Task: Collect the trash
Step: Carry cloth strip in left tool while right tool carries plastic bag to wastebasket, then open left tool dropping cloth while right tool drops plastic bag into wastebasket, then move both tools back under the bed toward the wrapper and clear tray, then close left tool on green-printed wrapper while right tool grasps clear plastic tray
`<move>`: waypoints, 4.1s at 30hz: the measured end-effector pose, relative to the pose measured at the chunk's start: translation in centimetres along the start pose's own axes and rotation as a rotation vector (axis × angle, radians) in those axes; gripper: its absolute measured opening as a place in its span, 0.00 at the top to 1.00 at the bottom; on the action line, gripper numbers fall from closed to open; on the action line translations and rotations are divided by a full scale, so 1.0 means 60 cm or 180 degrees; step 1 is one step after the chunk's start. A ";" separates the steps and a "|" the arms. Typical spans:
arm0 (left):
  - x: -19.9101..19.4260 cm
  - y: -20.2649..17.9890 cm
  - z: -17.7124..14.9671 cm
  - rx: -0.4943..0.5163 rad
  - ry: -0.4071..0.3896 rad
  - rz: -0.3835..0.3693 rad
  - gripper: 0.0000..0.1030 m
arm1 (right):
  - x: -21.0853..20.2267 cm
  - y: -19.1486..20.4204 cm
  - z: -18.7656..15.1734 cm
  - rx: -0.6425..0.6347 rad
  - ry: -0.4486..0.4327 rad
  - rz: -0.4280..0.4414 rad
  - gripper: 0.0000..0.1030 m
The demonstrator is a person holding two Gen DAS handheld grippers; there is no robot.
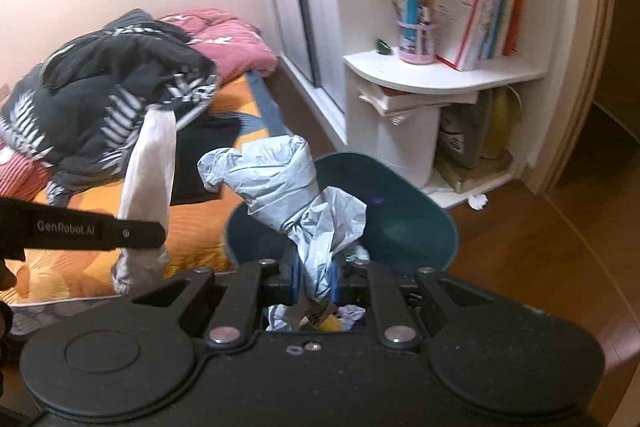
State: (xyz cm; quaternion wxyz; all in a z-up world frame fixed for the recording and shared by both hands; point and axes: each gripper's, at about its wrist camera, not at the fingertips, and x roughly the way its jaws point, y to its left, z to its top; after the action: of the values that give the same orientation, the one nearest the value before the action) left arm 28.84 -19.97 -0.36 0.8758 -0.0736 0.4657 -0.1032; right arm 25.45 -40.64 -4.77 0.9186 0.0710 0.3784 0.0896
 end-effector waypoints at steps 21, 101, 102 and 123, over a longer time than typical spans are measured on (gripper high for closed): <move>0.233 -0.078 0.032 0.0194 0.0796 -0.0074 0.87 | 0.162 -0.091 -0.008 0.0297 0.0603 -0.0261 0.84; 0.090 0.542 -0.320 -0.2086 0.0659 0.0760 0.14 | 0.293 0.404 -0.243 -0.1436 0.1327 0.0895 0.50; 0.106 0.551 -0.326 -0.2118 0.0701 0.0794 0.14 | 0.313 0.409 -0.250 -0.1493 0.1387 0.0878 0.50; 0.435 0.667 -0.438 -0.2378 0.1432 0.0879 0.14 | 0.642 0.455 -0.374 -0.2094 0.1827 0.1089 0.50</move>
State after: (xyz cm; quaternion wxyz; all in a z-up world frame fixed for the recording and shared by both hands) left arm 25.74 11.40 -44.88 0.6719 -0.2974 0.6550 0.1761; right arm 33.42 -4.24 -41.44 0.7225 -0.1903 0.5515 0.3709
